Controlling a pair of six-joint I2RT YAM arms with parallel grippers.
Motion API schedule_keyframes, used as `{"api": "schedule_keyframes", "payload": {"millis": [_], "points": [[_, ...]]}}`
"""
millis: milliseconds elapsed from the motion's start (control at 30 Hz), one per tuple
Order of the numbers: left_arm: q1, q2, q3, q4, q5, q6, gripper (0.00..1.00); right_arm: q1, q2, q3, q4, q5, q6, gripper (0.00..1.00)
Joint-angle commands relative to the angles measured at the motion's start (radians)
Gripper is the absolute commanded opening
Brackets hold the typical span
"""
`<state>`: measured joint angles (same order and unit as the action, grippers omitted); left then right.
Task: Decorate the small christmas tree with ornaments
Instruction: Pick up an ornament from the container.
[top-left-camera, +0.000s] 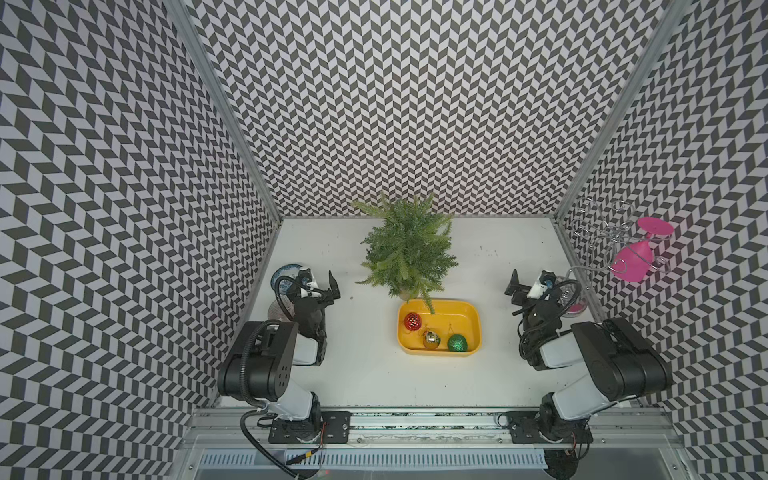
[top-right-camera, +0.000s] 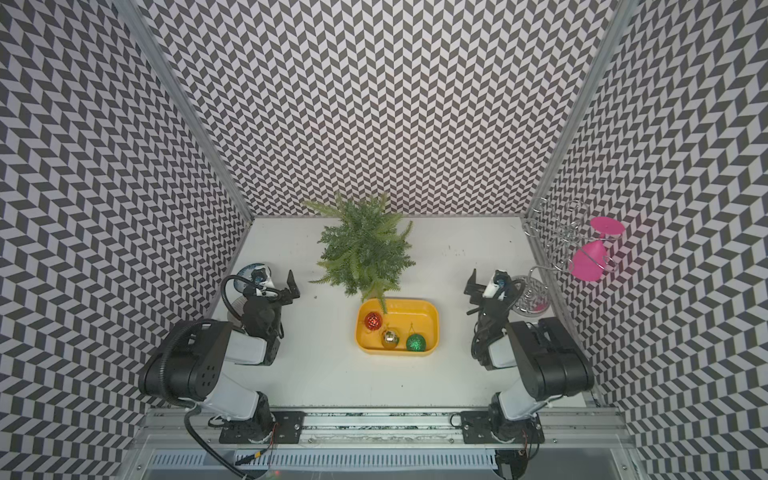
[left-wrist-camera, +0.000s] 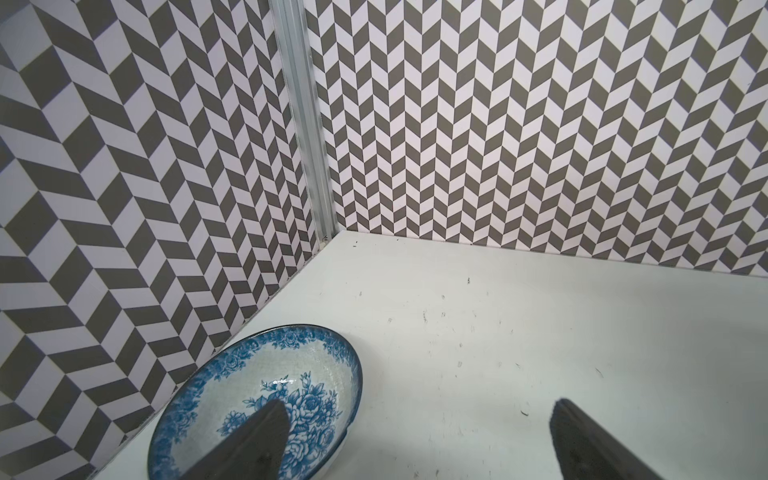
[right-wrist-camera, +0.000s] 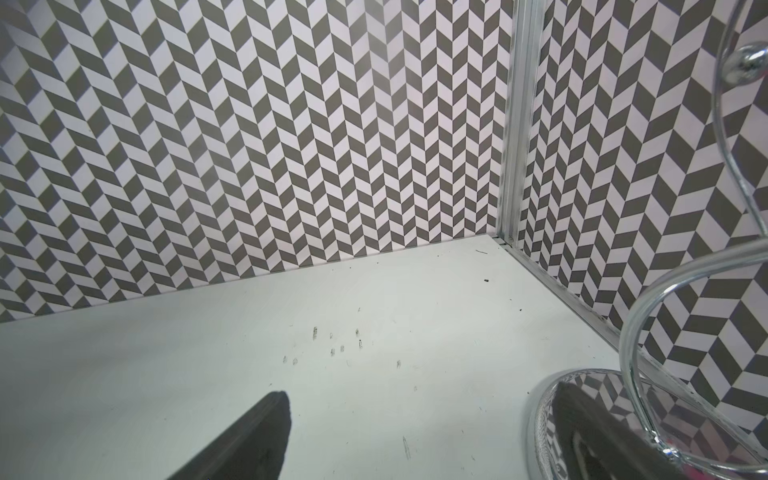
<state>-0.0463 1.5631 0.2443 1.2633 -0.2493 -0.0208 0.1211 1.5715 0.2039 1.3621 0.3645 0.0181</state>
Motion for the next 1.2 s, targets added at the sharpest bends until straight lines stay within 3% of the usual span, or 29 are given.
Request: {"api": "schedule_keyframes", "payload": {"millis": [0,667,767,933,1000,1167], "points": [[-0.031,-0.003,-0.015,0.056,-0.039,0.013,0.99,-0.006,0.007,-0.008,0.057,-0.008,-0.012,0.99],[0.006,-0.008,0.002,0.013,0.044,-0.004,0.99,-0.005,0.007,-0.008,0.055,-0.009,-0.012,0.99],[0.005,-0.013,-0.002,0.021,0.047,-0.003,0.99,-0.004,-0.017,-0.003,0.019,0.035,0.008,0.99],[-0.011,-0.100,0.095,-0.224,0.076,0.030,0.99,0.012,-0.039,-0.058,0.122,-0.008,-0.039,0.99],[-0.024,-0.142,0.117,-0.288,0.052,0.037,0.99,0.042,-0.108,-0.029,0.019,0.061,-0.057,0.99],[-0.031,-0.237,0.187,-0.458,-0.006,-0.011,0.99,0.045,-0.334,0.160,-0.436,0.029,0.012,0.99]]}}
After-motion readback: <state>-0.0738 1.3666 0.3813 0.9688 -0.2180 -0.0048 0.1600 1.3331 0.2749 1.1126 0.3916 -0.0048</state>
